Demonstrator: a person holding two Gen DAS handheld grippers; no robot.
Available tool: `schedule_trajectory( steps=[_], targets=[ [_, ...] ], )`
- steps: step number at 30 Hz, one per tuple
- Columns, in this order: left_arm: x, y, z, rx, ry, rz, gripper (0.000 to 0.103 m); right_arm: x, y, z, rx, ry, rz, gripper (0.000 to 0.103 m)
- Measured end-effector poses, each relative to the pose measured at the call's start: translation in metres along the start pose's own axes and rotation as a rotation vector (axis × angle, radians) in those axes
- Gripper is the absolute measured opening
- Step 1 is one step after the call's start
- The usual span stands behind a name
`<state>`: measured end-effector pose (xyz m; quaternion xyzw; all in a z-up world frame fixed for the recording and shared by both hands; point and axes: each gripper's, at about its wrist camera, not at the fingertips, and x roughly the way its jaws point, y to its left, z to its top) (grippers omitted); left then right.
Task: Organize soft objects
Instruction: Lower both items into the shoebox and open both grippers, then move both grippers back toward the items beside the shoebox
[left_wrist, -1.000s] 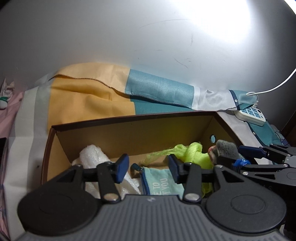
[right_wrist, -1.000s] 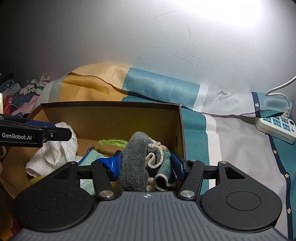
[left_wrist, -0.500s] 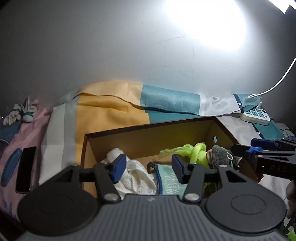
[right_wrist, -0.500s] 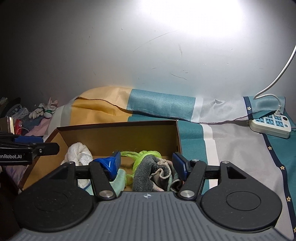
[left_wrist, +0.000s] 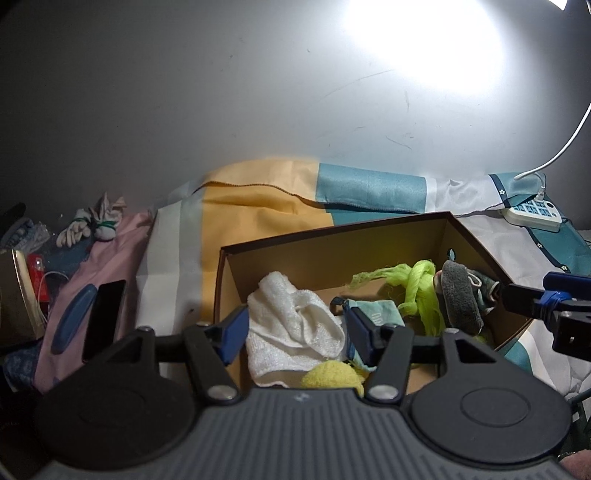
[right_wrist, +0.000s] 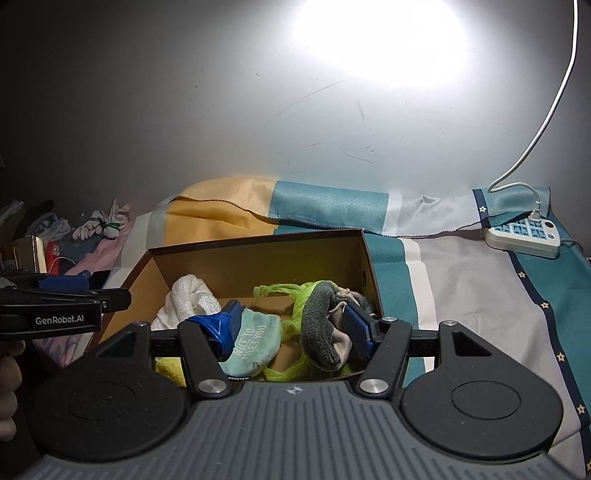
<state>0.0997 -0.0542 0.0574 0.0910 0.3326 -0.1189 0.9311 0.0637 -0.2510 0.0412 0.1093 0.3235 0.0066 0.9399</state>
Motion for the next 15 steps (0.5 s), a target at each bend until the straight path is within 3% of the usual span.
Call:
schedule_trajectory(
  steps=[15],
  targets=[
    [-0.022, 0.008, -0.035, -0.028, 0.056, 0.063, 0.059, -0.034, 0.014, -0.030, 0.039, 0.041, 0.082, 0.046]
  ],
)
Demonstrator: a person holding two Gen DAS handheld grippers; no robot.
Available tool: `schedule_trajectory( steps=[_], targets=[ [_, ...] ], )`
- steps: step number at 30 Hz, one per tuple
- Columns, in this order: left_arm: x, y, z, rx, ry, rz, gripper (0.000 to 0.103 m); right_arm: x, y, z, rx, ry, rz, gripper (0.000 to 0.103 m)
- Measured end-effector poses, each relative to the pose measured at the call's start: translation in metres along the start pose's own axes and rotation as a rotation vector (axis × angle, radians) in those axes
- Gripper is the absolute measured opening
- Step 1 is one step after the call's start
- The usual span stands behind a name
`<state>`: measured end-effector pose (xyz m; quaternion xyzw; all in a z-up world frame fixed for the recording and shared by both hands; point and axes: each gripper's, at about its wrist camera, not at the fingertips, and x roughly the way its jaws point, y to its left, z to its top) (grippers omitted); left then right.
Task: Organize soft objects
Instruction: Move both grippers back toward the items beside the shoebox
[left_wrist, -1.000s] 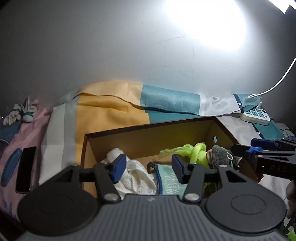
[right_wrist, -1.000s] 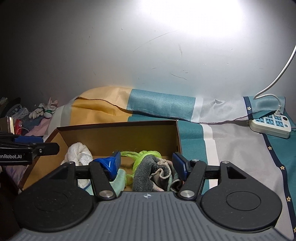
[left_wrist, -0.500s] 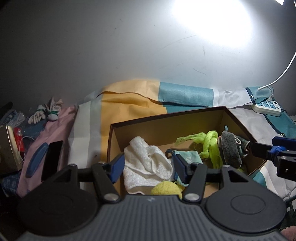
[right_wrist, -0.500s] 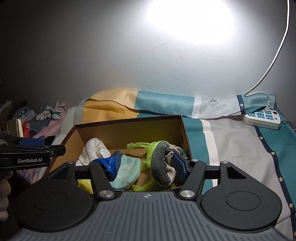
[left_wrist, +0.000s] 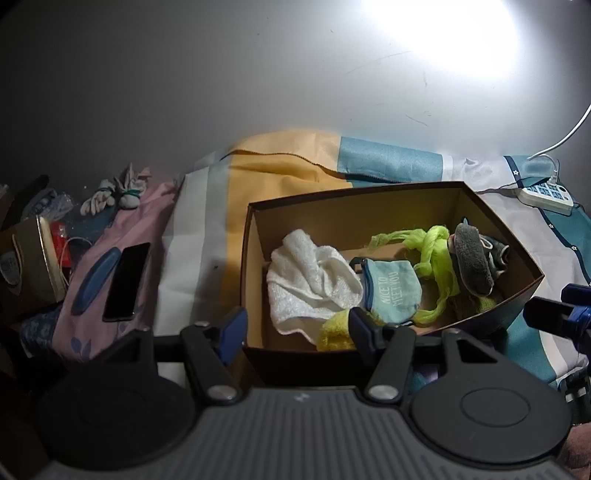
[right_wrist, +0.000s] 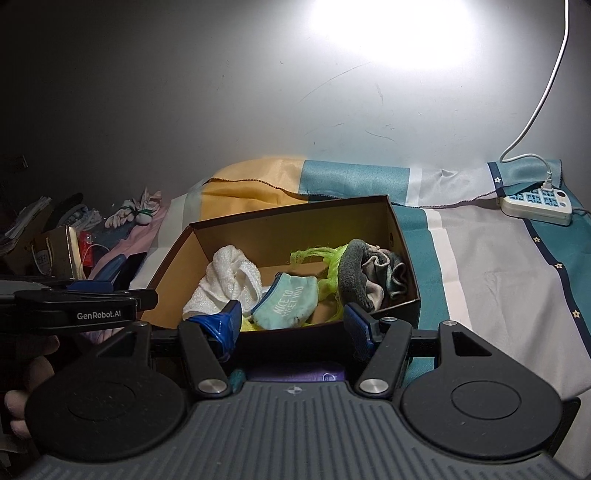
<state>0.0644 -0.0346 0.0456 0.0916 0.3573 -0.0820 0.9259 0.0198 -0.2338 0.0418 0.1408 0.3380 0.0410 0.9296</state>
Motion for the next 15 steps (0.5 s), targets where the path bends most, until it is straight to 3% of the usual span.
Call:
schedule_trajectory(
  steps=[15],
  targets=[
    [-0.004, 0.005, -0.040, -0.005, 0.095, 0.030, 0.060, -0.018, 0.004, -0.034, 0.088, 0.050, 0.054, 0.046]
  ],
)
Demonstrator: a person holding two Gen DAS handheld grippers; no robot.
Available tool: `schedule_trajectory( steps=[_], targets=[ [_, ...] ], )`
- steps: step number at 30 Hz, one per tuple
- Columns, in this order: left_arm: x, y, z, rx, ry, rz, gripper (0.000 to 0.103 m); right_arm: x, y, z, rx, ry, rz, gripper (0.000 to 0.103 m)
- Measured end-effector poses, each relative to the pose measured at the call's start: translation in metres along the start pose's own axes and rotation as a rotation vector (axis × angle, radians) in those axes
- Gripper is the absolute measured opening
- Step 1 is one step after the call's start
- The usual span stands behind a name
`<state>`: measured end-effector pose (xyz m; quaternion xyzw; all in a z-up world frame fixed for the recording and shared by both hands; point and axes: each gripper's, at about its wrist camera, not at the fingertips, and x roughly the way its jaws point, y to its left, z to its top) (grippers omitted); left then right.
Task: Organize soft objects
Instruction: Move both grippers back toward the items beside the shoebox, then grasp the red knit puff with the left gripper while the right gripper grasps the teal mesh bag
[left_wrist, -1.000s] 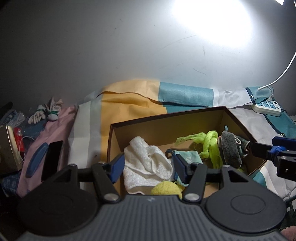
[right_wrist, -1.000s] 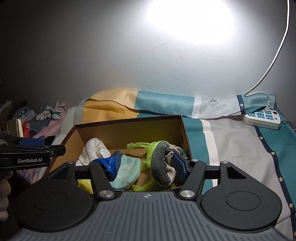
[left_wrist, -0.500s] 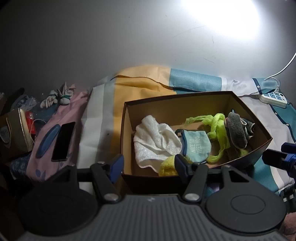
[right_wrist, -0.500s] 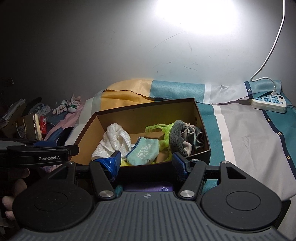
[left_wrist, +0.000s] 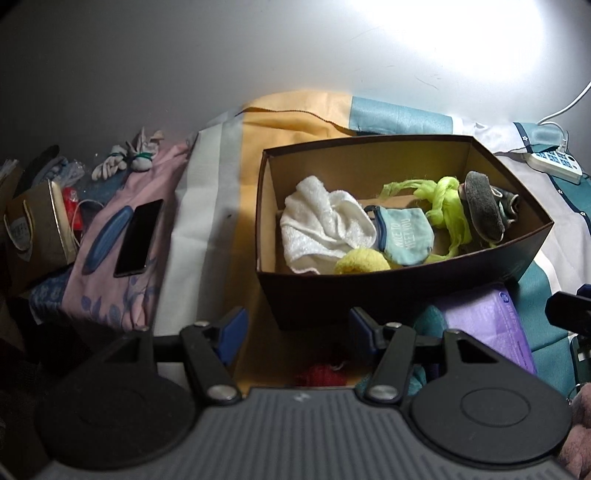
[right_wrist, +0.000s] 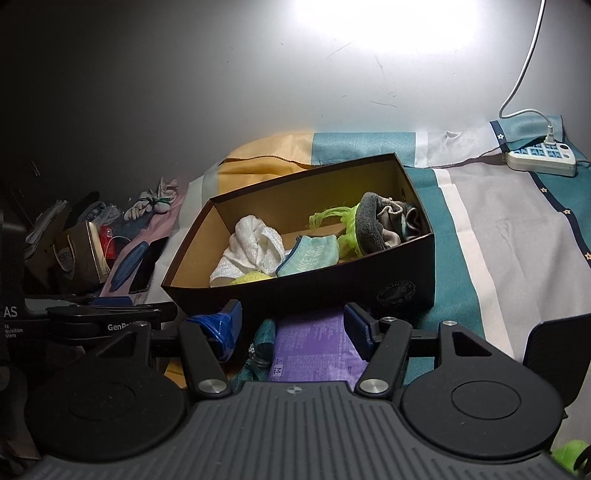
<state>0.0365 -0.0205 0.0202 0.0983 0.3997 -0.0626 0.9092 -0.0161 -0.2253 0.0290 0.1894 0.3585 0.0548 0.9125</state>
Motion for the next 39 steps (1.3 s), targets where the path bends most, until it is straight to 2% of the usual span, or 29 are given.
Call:
schedule_trajectory(
  steps=[10, 22, 31, 36, 39],
  targets=[
    [0.004, 0.005, -0.025, -0.001, 0.053, 0.000, 0.060, -0.003, -0.006, -0.025, 0.057, 0.058, 0.004, 0.046],
    [0.010, 0.023, -0.074, -0.011, 0.100, -0.078, 0.060, -0.007, -0.025, -0.050, 0.122, 0.115, -0.031, 0.046],
    [0.016, 0.030, -0.093, 0.004, 0.077, -0.111, 0.060, -0.008, -0.035, -0.060, 0.121, 0.143, -0.036, 0.046],
    [0.026, 0.027, -0.089, 0.008, 0.048, -0.198, 0.060, -0.011, -0.040, -0.065, 0.109, 0.147, -0.049, 0.046],
    [0.037, 0.021, -0.086, 0.028, 0.032, -0.215, 0.060, -0.013, -0.042, -0.065, 0.116, 0.136, -0.045, 0.046]
  ],
)
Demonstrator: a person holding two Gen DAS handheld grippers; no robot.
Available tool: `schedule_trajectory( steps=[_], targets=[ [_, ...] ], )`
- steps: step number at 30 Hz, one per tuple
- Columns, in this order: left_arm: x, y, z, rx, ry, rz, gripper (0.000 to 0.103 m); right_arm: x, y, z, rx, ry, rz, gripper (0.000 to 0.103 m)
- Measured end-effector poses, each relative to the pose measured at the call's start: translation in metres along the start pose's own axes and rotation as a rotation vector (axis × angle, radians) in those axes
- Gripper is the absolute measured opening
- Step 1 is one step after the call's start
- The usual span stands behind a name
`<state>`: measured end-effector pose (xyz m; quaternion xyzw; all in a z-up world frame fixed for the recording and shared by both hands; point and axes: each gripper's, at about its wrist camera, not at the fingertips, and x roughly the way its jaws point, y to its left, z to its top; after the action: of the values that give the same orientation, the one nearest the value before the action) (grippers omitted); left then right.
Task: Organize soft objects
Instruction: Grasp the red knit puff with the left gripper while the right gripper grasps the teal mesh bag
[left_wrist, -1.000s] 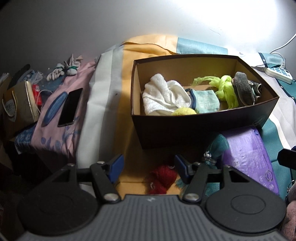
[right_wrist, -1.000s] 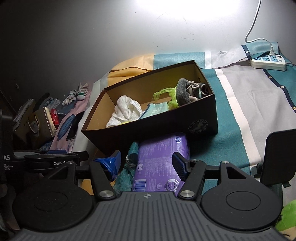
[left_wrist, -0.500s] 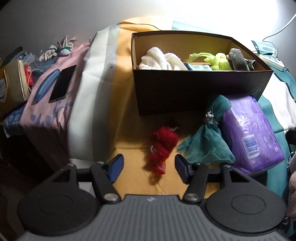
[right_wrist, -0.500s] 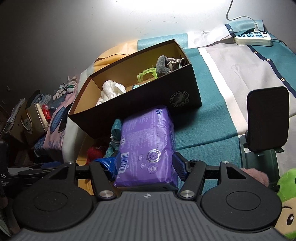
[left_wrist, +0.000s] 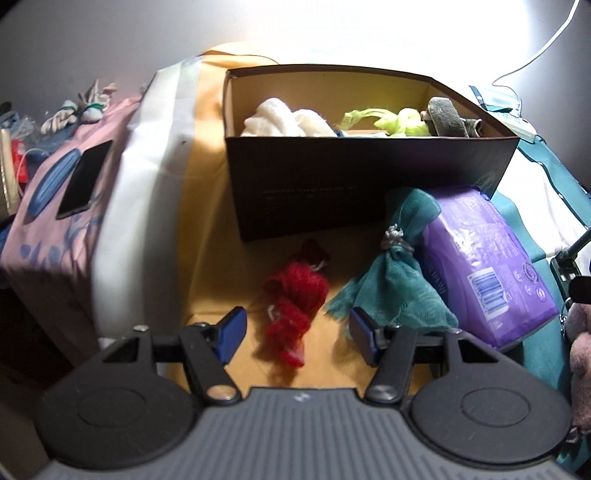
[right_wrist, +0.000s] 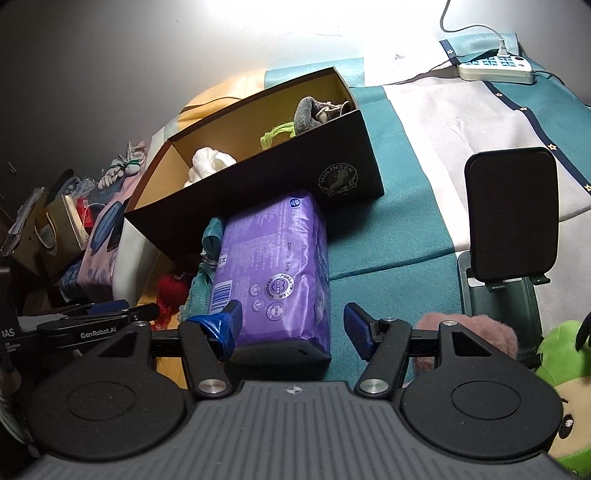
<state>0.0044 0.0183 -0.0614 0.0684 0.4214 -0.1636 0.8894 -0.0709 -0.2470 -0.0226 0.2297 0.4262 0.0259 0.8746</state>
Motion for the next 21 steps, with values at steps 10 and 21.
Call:
schedule_trajectory(
  steps=[10, 21],
  targets=[
    [0.038, 0.001, 0.015, 0.028, 0.026, -0.002, 0.060, 0.006, 0.021, 0.009, -0.073, -0.033, 0.048, 0.045],
    [0.057, 0.013, 0.015, -0.008, 0.030, 0.000, 0.034, 0.034, 0.066, 0.027, -0.224, -0.038, 0.096, 0.043]
  ],
)
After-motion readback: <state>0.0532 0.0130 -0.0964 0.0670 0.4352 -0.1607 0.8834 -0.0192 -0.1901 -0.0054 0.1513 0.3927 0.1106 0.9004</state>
